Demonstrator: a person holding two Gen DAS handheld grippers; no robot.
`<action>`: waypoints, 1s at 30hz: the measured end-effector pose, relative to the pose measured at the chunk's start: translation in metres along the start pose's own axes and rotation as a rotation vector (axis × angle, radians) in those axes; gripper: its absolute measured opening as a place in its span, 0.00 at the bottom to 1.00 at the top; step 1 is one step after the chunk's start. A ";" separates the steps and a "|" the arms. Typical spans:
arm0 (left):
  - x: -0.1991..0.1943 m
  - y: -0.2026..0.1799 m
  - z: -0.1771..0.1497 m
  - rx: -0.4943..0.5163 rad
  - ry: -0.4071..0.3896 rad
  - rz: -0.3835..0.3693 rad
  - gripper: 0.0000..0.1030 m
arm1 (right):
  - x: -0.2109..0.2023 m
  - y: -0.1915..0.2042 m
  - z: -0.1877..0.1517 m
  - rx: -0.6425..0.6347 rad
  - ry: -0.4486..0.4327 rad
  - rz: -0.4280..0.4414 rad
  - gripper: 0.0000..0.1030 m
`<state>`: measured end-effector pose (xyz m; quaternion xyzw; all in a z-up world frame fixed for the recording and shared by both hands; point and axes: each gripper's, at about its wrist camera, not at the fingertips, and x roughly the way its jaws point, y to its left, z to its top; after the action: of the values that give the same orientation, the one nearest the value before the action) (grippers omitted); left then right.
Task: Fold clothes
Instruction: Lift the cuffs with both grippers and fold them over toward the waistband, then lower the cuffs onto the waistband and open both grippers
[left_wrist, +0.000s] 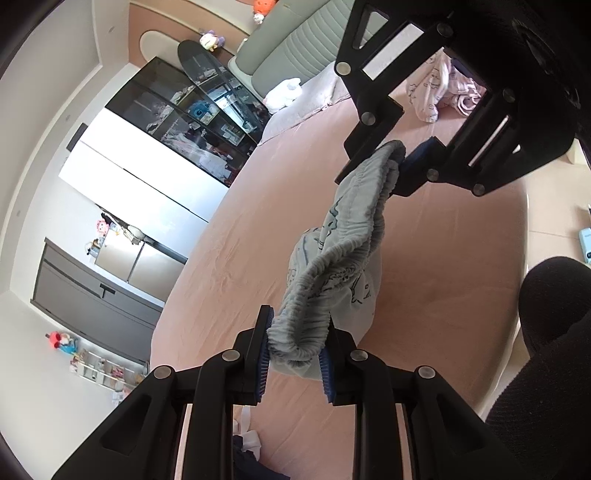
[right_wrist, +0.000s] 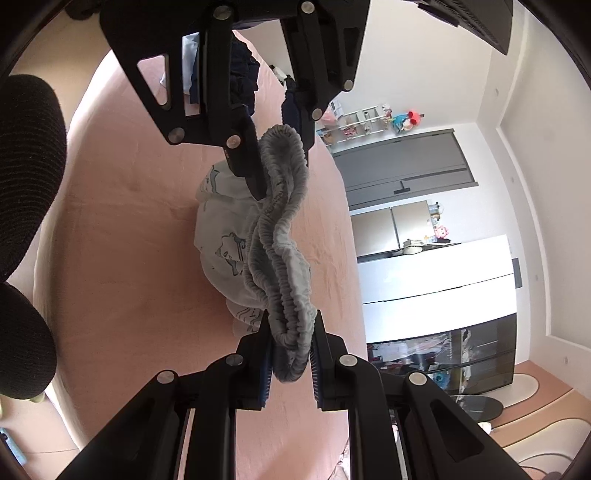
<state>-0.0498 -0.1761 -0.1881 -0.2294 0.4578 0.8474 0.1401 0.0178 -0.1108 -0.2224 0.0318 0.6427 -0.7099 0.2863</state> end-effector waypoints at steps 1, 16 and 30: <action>0.004 0.001 0.000 -0.006 0.003 0.006 0.21 | 0.004 -0.003 0.000 0.009 0.002 0.006 0.13; 0.087 0.026 -0.014 -0.175 0.093 0.001 0.21 | 0.098 -0.024 0.005 0.082 0.022 0.003 0.13; 0.156 0.027 -0.041 -0.343 0.196 -0.099 0.21 | 0.183 -0.017 0.001 0.156 0.072 0.097 0.13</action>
<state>-0.1852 -0.2211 -0.2690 -0.3538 0.3062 0.8786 0.0953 -0.1418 -0.1789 -0.2825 0.1104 0.5929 -0.7417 0.2935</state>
